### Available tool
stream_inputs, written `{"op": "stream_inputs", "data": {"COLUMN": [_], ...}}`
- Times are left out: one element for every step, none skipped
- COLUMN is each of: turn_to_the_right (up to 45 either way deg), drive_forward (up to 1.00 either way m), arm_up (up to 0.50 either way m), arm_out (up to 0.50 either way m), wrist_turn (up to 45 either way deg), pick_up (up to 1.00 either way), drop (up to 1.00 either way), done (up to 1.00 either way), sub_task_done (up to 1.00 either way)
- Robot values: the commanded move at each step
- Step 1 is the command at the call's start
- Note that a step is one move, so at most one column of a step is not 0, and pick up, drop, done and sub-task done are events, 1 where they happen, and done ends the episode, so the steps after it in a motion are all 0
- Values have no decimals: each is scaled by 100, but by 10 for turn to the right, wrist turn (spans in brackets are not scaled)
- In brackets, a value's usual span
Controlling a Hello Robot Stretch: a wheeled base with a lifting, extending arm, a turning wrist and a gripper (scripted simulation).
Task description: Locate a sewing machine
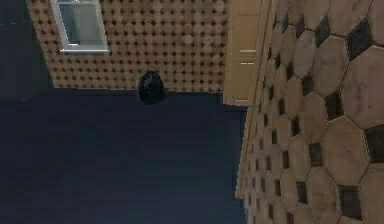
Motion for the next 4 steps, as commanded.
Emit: {"op": "stream_inputs", "data": {"turn_to_the_right": [0,0,-120,0], "drive_forward": [100,40,0,10], "arm_up": [0,0,0,0], "arm_out": [0,0,0,0], "wrist_turn": [0,0,0,0], "pick_up": [0,0,0,0], "drop": [0,0,0,0], "done": [0,0,0,0], "sub_task_done": [0,0,0,0]}}
